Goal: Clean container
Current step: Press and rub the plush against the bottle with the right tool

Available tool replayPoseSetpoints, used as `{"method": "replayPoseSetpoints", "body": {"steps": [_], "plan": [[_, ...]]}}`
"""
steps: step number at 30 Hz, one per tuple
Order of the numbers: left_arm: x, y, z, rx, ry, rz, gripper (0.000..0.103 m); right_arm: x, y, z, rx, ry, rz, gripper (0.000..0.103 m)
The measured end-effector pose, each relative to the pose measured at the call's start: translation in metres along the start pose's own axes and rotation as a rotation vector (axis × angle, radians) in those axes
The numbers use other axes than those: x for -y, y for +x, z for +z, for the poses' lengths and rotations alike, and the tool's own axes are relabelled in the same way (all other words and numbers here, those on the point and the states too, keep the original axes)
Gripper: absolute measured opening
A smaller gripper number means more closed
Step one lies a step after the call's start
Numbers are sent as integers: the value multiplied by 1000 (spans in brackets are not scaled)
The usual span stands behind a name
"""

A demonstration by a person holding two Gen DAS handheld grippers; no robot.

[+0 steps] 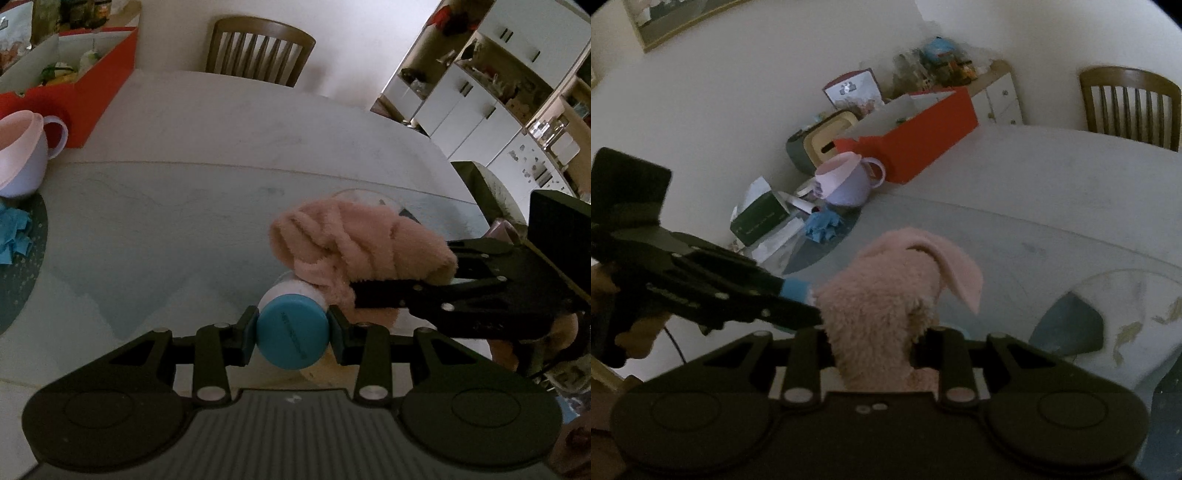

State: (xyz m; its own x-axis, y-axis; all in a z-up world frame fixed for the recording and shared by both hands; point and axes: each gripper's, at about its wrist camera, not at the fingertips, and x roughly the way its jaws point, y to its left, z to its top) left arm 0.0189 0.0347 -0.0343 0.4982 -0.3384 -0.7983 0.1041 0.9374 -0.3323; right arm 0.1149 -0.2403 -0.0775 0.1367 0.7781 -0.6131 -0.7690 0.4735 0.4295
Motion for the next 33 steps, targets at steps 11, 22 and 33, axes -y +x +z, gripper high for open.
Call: {"method": "replayPoseSetpoints", "body": {"steps": [11,22,33], "plan": [[-5,0,0,2,-8,-5,39,33,31,-7,-79,24,-165,26],[-6,-1,0,-2,-6,-6,38,38,47,-20,-134,-60,-306,26],[-9,-4,5,-9,-19,-10,38,13,-12,-8,35,8,-153,26]]}}
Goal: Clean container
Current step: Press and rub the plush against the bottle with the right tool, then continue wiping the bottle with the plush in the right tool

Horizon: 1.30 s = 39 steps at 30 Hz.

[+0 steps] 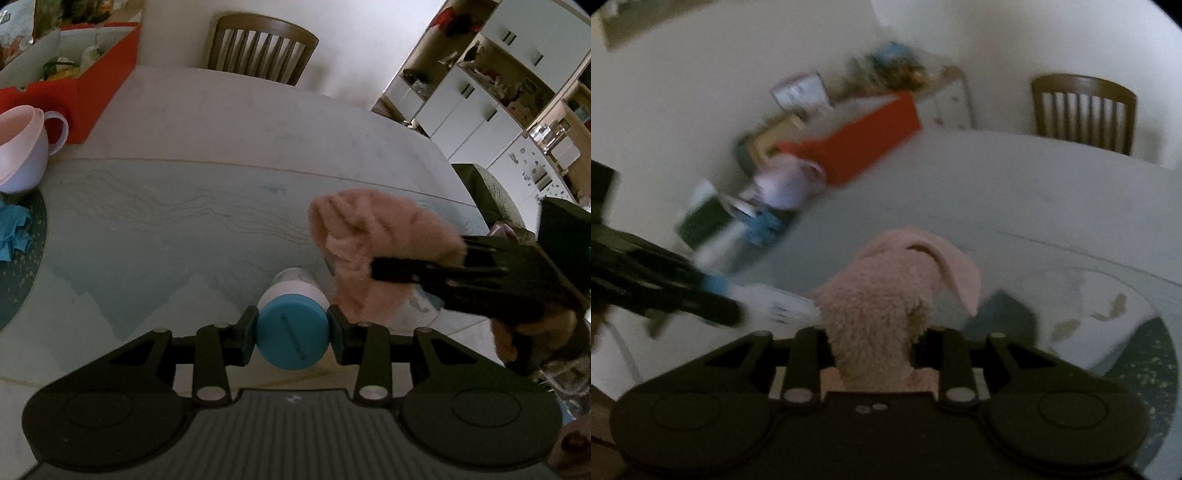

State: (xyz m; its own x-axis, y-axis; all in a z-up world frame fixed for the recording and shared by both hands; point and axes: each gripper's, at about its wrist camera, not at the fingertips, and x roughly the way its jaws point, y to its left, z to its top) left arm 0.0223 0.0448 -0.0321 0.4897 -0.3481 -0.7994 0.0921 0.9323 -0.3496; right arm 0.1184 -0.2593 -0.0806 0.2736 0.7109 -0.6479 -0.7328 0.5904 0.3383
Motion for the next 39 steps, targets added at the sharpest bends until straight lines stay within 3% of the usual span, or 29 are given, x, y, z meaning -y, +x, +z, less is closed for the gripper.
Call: {"method": "replayPoseSetpoints", "body": {"steps": [8,39], "plan": [[3,-1,3,-6,1,6,39,-17,-9,-1,6,66,166,26],[1,-1,3,-21,3,2,38,9,54,-5,-172,-29,-48,26]]}}
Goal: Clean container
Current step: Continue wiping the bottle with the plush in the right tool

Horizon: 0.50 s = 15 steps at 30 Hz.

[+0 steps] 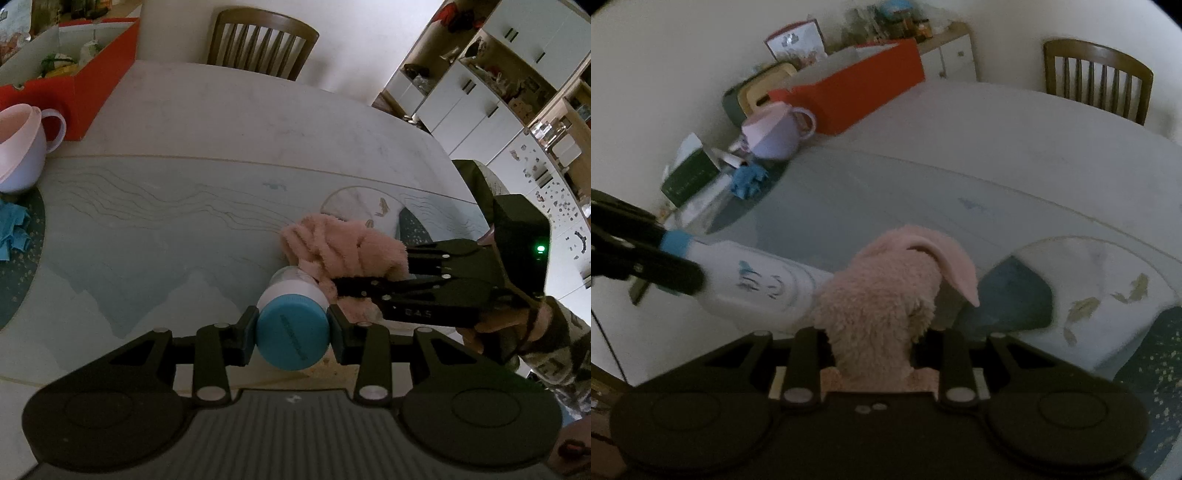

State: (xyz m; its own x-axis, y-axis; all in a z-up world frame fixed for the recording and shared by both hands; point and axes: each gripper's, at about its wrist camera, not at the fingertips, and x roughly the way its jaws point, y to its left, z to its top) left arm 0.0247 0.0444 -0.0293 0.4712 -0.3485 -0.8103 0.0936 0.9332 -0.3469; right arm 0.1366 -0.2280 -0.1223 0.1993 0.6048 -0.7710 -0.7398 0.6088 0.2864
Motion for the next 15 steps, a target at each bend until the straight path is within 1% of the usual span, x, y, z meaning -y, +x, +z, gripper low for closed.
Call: {"method": "replayPoseSetpoints", "body": {"steps": [8,10,12,15], "plan": [[0,0,0,-3,13,2,38,10,12,-5,-53,-36,-86,26],[0,-1,-1,-4,20,5,38,13,8,-3,-40,-39,-117,26],[2,-1,-1,-7,31,9,38,17,-5,0,-5,-13,-104,26],[6,-1,0,-7,51,16,38,20,-29,7,55,28,-39,26]]}}
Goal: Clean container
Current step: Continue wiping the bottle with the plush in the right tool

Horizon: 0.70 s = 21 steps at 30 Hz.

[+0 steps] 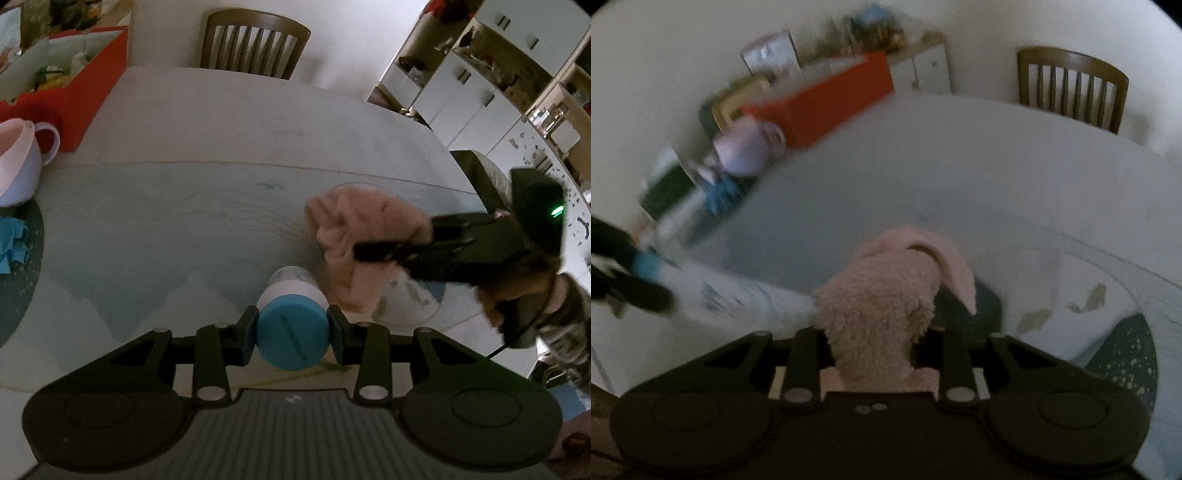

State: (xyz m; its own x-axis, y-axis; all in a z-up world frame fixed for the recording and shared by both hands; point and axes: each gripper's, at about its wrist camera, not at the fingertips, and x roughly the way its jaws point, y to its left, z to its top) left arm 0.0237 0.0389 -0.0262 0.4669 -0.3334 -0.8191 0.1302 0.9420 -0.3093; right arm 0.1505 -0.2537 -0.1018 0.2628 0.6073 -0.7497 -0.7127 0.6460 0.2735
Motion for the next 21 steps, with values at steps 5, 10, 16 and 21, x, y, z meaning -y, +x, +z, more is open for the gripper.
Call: {"method": "replayPoseSetpoints", "body": {"steps": [5,10,16,21], "plan": [[8,2,1,-6,40,12,38,-9,-32,12,73,6,139,26],[17,3,0,-10,90,29,38,-22,-41,19,90,-15,295,26],[22,4,3,-9,114,41,39,-38,-31,25,59,-45,369,26],[23,3,5,-15,120,44,39,-36,-19,23,46,-28,350,26]]}}
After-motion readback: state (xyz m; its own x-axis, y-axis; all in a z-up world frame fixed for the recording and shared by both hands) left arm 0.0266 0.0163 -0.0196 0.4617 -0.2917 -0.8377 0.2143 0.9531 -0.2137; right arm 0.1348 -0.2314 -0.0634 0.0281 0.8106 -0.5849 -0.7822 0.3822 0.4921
